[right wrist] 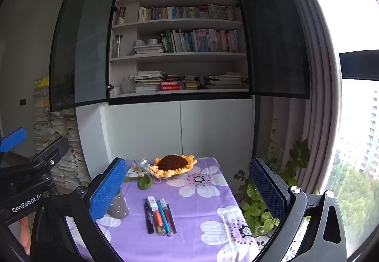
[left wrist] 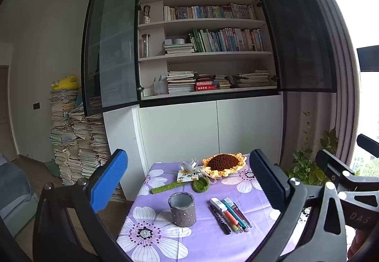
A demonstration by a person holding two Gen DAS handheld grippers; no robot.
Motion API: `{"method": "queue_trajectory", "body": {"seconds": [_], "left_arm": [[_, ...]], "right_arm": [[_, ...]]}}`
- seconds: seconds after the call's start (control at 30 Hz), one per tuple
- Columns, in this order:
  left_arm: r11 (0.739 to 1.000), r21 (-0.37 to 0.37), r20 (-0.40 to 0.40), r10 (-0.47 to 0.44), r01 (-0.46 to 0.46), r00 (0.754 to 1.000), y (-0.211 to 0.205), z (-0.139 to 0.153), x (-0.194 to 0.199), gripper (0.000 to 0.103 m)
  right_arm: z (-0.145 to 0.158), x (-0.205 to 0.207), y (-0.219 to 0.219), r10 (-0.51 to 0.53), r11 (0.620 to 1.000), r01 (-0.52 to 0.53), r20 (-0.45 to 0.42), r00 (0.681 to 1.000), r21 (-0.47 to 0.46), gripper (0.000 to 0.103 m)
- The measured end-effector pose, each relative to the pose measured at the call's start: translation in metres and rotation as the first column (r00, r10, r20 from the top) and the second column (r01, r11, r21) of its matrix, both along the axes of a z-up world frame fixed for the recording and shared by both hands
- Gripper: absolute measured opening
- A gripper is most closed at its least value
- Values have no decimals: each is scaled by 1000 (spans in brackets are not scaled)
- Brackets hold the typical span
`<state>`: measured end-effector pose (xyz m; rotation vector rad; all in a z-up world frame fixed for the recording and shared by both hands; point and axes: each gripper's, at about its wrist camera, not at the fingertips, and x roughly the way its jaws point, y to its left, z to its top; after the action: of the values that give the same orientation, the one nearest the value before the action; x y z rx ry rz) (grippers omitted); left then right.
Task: Organize stationery
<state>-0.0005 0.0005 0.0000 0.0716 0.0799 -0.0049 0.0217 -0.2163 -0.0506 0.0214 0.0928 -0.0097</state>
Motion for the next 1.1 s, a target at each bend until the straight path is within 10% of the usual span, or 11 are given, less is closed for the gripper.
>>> {"method": "queue_trajectory", "body": {"seconds": [1.1], "left_arm": [[1000,5,-32,-15,16,999,2,-5,2,102]], "right_arm": [[-4,-2,-7,7,1000,-7,-14,1000,13,103]]}}
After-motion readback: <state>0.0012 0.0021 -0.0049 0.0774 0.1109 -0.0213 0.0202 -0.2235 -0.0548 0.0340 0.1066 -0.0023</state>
